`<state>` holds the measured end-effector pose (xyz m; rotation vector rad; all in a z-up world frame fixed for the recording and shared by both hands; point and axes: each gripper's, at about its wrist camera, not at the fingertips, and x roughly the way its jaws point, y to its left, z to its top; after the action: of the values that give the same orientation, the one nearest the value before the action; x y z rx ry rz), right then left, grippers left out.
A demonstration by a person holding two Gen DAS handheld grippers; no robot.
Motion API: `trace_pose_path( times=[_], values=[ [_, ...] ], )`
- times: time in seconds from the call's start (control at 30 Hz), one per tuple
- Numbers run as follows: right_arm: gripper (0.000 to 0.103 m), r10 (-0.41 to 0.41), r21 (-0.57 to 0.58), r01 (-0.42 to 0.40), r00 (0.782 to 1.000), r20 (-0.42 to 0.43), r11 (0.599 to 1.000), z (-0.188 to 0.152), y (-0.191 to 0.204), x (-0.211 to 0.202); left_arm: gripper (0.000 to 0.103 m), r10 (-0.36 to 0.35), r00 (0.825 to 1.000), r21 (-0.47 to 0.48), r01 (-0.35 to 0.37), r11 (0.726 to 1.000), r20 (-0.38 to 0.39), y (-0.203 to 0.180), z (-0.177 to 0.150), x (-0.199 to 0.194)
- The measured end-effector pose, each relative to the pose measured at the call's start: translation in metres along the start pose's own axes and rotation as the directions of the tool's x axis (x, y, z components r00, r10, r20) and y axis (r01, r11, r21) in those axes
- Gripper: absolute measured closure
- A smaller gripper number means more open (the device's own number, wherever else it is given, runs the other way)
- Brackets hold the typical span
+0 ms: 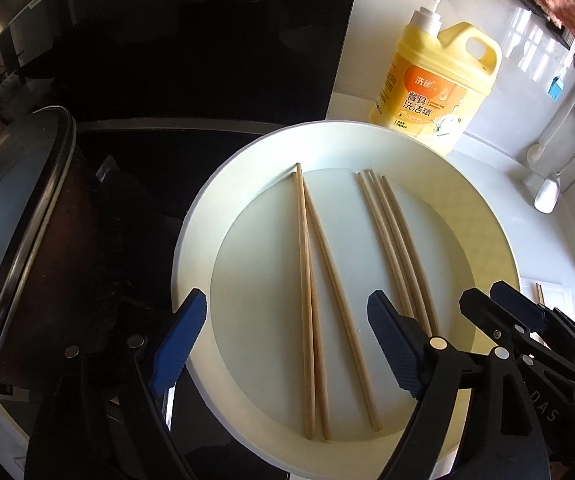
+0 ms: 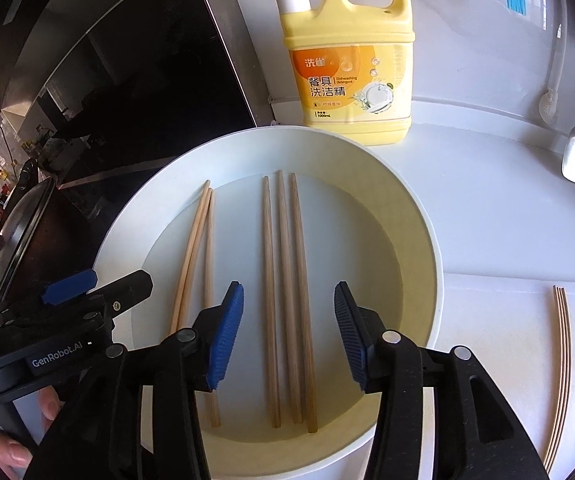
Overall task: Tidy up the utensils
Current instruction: 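Move both open tools back over the chopsticks on the cutting board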
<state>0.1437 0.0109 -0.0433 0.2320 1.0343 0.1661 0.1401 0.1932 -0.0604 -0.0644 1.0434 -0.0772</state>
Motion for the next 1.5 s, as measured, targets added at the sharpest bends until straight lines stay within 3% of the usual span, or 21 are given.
trace_pose_path(
  times=[0.27,0.4,0.7,0.97,1.2,1.5],
  values=[
    [0.04,-0.032,0.036,0.031,0.999,0.034,0.999,-0.014,0.0,-0.022,0.014,-0.008,0.999,0.033,0.007,0.999,0.033,0.001,-0.009,-0.022],
    [0.038,-0.05,0.072,0.045,0.997,0.058,0.996,-0.024,-0.004,-0.037,0.009,-0.015,0.998,0.056,0.012,0.998,0.058,-0.003,-0.015,-0.033],
    [0.034,-0.111,0.151,0.095,0.988,0.104,0.984,-0.055,-0.039,-0.077,0.007,-0.073,0.996,0.126,0.066,0.99,0.051,-0.038,-0.027,-0.044],
    [0.034,-0.202,0.219,0.173,0.973,0.116,0.96,-0.086,-0.098,-0.116,0.007,-0.143,0.988,0.185,0.13,0.974,0.056,-0.102,-0.043,-0.056],
    [0.034,-0.249,0.256,0.214,0.962,0.114,0.943,-0.119,-0.177,-0.15,0.007,-0.18,0.981,0.167,0.167,0.972,0.067,-0.167,-0.067,-0.067],
    [0.033,-0.22,0.172,0.199,0.969,0.113,0.965,-0.152,-0.258,-0.154,0.007,-0.106,0.989,0.053,0.101,0.993,0.099,-0.219,-0.113,-0.062]
  ],
)
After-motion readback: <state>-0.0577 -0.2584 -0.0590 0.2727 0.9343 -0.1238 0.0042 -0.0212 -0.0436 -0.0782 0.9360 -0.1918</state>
